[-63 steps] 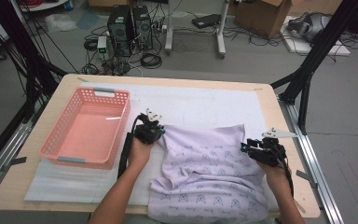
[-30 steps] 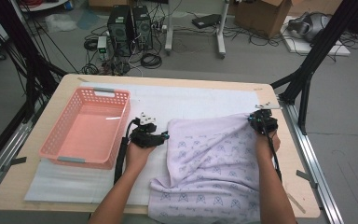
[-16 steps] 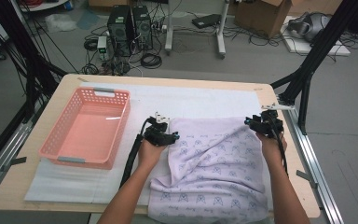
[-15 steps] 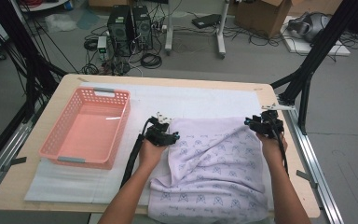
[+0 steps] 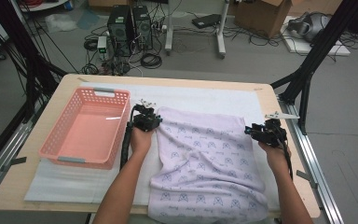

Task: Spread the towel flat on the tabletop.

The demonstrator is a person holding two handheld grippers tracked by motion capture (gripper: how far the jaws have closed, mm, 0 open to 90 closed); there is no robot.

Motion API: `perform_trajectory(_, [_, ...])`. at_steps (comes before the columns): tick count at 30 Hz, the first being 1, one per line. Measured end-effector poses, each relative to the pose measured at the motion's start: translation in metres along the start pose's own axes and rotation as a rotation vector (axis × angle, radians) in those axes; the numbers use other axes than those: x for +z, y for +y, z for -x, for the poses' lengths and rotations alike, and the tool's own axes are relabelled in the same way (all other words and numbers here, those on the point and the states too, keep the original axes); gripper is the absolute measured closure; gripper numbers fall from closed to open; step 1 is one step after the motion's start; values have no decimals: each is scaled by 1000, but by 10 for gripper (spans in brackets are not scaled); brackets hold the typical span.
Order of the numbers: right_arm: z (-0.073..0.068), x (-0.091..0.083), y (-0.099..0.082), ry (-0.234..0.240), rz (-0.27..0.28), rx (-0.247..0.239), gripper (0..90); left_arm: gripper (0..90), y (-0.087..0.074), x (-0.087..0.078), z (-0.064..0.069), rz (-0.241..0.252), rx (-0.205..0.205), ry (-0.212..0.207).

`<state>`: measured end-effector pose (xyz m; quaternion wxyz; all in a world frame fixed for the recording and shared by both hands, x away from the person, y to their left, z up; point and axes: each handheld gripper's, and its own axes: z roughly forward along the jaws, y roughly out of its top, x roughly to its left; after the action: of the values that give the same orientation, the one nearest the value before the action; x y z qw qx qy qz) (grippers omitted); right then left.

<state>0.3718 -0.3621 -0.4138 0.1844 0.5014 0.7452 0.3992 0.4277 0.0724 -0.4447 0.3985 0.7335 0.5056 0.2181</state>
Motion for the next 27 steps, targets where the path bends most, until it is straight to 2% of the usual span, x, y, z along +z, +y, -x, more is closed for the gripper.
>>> perform_trajectory(2, [-1,4,-3,17,-20,-7,552,539,-2,-3,3,8,-12,-29])
perform_trajectory(4, [-3,11,-5,35,-48,-10,527,499,-5,-6,6,20,-7,-71])
perform_trajectory(6, [-7,19,-7,24,-82,-35,525,470,-9,-9,9,25,13,-97])
perform_trajectory(7, [-8,24,-8,10,-107,-55,533,460,-11,-10,11,26,18,-107])
perform_trajectory(9, [-10,33,-10,-43,-152,-106,587,452,-14,-11,13,8,54,-115])
perform_trajectory(11, [-7,35,-8,-45,-133,-108,837,445,-16,-12,14,-13,49,-131])
perform_trajectory(12, [-8,36,-6,-62,-138,-136,870,433,-16,-13,14,-19,45,-145])
perform_trajectory(13, [-9,39,-3,-86,-143,-161,877,429,-16,-15,16,-21,42,-151])
perform_trajectory(15, [-7,42,1,-196,-133,-194,881,429,-14,-19,19,-21,42,-175])
perform_trajectory(17, [5,43,4,-277,-90,-129,881,423,-13,-25,24,-24,50,-207])
perform_trajectory(18, [10,43,3,-315,-63,-93,881,422,-12,-27,28,-32,69,-222])
perform_trajectory(19, [16,43,1,-324,-52,-43,880,421,-12,-29,32,-46,96,-235])
perform_trajectory(20, [21,44,-1,-305,-53,12,874,420,-12,-30,35,-50,106,-254])
perform_trajectory(21, [23,44,-3,-290,-53,44,856,418,-12,-32,39,-61,111,-265])
perform_trajectory(22, [23,43,-3,-276,-44,61,760,413,-12,-32,42,-72,123,-279])
perform_trajectory(23, [22,42,-2,-264,-38,67,688,411,-13,-32,45,-84,129,-291])
perform_trajectory(25, [18,35,1,-235,-20,55,646,412,-16,-31,51,-117,139,-289])
perform_trajectory(27, [15,26,4,-204,-6,42,615,443,-24,-29,55,-121,153,-276])
